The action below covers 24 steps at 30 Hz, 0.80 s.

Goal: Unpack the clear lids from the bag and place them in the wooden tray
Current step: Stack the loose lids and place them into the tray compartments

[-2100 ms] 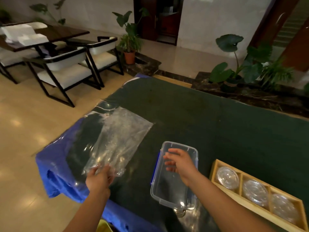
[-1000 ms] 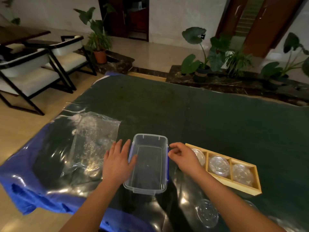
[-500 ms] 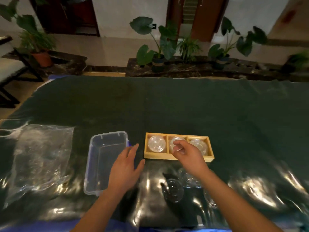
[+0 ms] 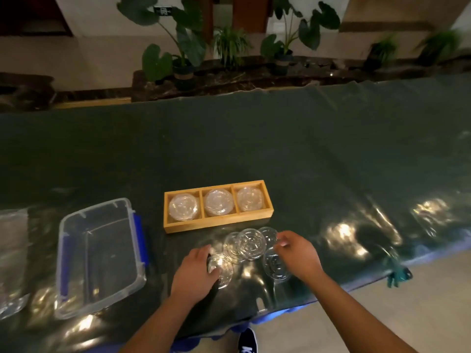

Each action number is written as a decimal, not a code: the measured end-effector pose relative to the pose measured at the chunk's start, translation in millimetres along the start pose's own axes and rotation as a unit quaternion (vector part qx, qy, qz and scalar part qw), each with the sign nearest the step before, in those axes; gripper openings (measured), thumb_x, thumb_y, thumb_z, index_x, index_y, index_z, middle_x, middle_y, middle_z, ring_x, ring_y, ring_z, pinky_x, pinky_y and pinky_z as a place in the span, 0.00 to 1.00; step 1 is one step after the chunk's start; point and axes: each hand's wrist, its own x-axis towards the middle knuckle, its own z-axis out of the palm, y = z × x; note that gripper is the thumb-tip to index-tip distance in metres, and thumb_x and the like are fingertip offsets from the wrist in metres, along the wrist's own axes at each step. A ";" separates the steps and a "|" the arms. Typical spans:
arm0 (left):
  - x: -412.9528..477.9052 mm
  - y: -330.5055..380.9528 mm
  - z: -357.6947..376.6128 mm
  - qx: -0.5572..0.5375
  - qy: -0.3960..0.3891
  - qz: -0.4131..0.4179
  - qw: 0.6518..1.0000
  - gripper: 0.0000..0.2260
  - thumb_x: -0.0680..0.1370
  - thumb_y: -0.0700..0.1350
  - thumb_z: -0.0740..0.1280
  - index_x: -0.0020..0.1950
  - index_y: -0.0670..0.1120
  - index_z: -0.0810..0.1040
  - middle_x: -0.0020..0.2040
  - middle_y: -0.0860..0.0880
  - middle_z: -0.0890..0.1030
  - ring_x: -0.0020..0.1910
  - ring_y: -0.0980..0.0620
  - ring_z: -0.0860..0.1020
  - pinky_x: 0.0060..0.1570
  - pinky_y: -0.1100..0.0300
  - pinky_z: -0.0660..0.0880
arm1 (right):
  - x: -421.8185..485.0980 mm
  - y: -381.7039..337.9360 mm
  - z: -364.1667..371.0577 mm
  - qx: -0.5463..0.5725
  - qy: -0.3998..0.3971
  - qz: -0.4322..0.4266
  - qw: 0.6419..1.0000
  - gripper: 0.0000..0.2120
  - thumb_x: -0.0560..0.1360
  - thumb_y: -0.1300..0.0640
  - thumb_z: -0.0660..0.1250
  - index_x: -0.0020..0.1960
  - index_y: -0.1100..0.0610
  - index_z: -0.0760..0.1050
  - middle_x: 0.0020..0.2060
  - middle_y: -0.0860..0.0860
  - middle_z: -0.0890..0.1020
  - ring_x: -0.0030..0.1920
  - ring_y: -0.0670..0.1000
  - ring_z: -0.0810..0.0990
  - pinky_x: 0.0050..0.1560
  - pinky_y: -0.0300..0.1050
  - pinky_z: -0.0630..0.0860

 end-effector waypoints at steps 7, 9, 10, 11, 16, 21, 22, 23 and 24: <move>14.6 15.6 19.3 0.125 -0.026 -0.036 0.991 0.38 0.72 0.64 0.72 0.76 0.50 0.64 0.68 0.45 0.68 0.67 0.44 0.69 0.62 0.49 0.75 | -2.1 56.5 -6.7 -0.039 0.010 0.062 0.997 0.20 0.77 0.47 0.69 0.67 0.51 0.77 0.63 0.51 0.80 0.60 0.54 0.81 0.58 0.45 0.74; 16.9 17.5 22.7 0.108 -0.020 -0.048 0.993 0.37 0.71 0.61 0.75 0.74 0.50 0.67 0.66 0.45 0.68 0.66 0.45 0.70 0.61 0.50 0.76 | -1.4 63.4 -5.1 -0.051 -0.001 0.062 0.997 0.21 0.77 0.46 0.68 0.68 0.51 0.76 0.64 0.52 0.79 0.60 0.54 0.80 0.57 0.45 0.74; 17.9 17.6 24.0 0.100 -0.016 -0.055 0.993 0.36 0.70 0.61 0.76 0.74 0.49 0.68 0.66 0.45 0.69 0.66 0.45 0.70 0.61 0.51 0.76 | -0.5 65.2 -3.9 -0.052 -0.004 0.061 0.997 0.21 0.77 0.46 0.68 0.68 0.51 0.75 0.64 0.52 0.79 0.60 0.54 0.80 0.58 0.45 0.74; 18.3 17.4 24.6 0.095 -0.013 -0.062 0.993 0.36 0.70 0.60 0.76 0.73 0.49 0.69 0.66 0.45 0.70 0.66 0.45 0.70 0.61 0.51 0.76 | 0.1 66.0 -2.3 -0.052 -0.005 0.060 0.997 0.22 0.77 0.46 0.68 0.69 0.51 0.75 0.64 0.51 0.79 0.60 0.54 0.80 0.57 0.45 0.74; 14.4 13.3 23.5 0.048 0.010 -0.099 0.994 0.34 0.66 0.60 0.79 0.66 0.47 0.74 0.62 0.46 0.71 0.63 0.45 0.71 0.61 0.52 0.74 | 6.4 61.1 8.6 -0.093 -0.007 0.033 0.995 0.29 0.73 0.43 0.71 0.71 0.51 0.71 0.65 0.50 0.76 0.63 0.54 0.77 0.60 0.48 0.76; 9.7 8.1 24.0 -0.067 0.018 -0.130 0.989 0.27 0.64 0.51 0.82 0.56 0.49 0.73 0.56 0.48 0.68 0.55 0.47 0.74 0.56 0.53 0.74 | 15.5 51.1 17.4 -0.183 -0.017 0.008 0.983 0.36 0.70 0.38 0.72 0.73 0.51 0.68 0.67 0.50 0.73 0.67 0.54 0.71 0.63 0.50 0.75; 9.4 6.9 24.2 -0.099 0.017 -0.137 0.986 0.25 0.65 0.48 0.82 0.55 0.49 0.73 0.55 0.48 0.70 0.52 0.48 0.76 0.54 0.54 0.74 | 16.3 50.4 19.9 -0.194 -0.018 0.006 0.981 0.35 0.70 0.39 0.73 0.73 0.51 0.68 0.66 0.50 0.73 0.67 0.54 0.71 0.62 0.50 0.75; 9.3 5.4 24.4 -0.127 0.018 -0.141 0.982 0.22 0.66 0.45 0.81 0.53 0.49 0.73 0.54 0.48 0.74 0.51 0.48 0.77 0.53 0.55 0.75 | 16.4 50.4 22.6 -0.204 -0.020 0.003 0.979 0.34 0.70 0.40 0.73 0.72 0.51 0.69 0.65 0.50 0.74 0.67 0.54 0.71 0.61 0.50 0.75; 9.8 3.6 24.5 -0.154 0.019 -0.145 0.977 0.19 0.68 0.43 0.80 0.52 0.48 0.74 0.51 0.47 0.77 0.49 0.47 0.79 0.51 0.53 0.77 | 16.3 51.1 25.2 -0.213 -0.020 0.002 0.977 0.32 0.71 0.42 0.74 0.71 0.50 0.70 0.65 0.50 0.74 0.66 0.54 0.70 0.61 0.50 0.76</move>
